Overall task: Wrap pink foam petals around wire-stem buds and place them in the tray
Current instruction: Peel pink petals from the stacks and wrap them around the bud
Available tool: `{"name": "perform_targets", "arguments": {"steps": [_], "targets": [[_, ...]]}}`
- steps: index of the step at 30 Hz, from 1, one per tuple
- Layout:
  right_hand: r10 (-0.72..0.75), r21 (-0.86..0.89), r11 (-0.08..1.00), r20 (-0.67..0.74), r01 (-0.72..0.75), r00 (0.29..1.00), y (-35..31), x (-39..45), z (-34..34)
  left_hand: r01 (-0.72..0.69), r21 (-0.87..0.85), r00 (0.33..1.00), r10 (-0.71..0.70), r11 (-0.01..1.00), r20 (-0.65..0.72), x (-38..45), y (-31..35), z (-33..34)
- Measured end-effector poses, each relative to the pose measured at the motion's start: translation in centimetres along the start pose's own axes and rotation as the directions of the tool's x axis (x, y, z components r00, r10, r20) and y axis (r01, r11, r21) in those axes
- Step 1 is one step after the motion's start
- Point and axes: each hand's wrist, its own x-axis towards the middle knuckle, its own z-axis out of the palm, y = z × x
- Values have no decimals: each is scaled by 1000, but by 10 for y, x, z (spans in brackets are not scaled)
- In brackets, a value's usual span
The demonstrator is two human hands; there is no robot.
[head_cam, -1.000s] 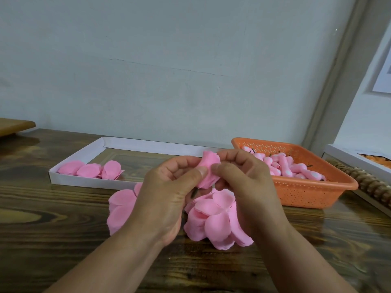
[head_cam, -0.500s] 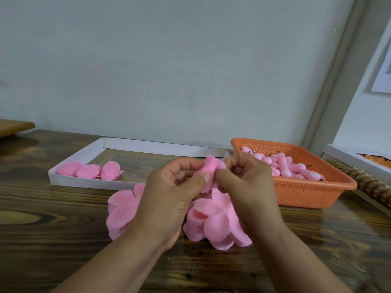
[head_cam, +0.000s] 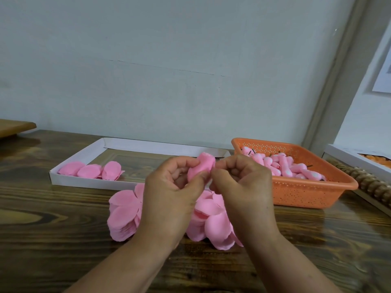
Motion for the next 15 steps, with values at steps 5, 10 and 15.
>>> {"name": "perform_targets", "arguments": {"steps": [5, 10, 15], "targets": [[19, 68, 997, 47, -22, 999, -4, -3, 4, -63, 106, 998, 65, 992, -15, 0, -5, -2], [46, -23, 999, 0, -46, 999, 2, 1, 1, -151, 240, 988, 145, 959, 43, -6, -7, 1], [96, -59, 994, -2, -96, 995, 6, 9, -6, -172, 381, 984, 139, 908, 113, -8, -2, -1]]}}
